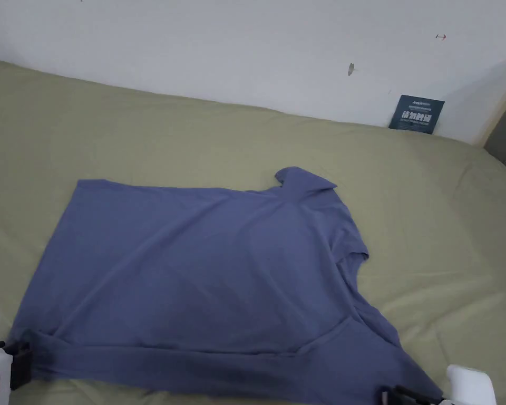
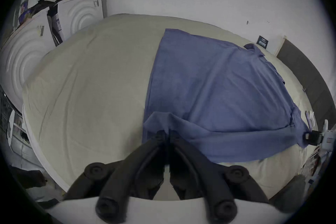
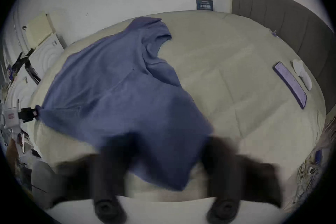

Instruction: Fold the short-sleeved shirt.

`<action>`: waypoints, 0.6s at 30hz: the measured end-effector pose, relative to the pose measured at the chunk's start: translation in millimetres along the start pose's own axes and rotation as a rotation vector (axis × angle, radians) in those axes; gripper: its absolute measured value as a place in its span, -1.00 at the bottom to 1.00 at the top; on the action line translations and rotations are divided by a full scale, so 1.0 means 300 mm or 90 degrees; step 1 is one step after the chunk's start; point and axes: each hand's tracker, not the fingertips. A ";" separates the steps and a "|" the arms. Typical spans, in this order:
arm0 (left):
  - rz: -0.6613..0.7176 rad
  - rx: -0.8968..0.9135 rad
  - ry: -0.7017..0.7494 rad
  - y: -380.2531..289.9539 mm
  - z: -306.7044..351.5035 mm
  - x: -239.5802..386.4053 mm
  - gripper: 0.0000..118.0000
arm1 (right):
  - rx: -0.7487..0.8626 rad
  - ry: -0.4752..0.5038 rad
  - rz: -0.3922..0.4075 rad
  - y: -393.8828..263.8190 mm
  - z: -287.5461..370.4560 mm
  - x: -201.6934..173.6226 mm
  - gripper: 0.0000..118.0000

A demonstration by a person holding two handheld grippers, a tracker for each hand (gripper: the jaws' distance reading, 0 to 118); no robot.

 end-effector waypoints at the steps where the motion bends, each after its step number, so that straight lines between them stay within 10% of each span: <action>1: 0.002 0.004 -0.004 -0.005 0.008 -0.005 -0.92 | 0.033 0.000 0.019 0.000 0.004 -0.006 -0.95; 18: -0.005 0.021 -0.048 0.107 0.091 -0.040 -0.92 | 0.106 0.008 0.082 0.167 0.181 -0.100 -0.96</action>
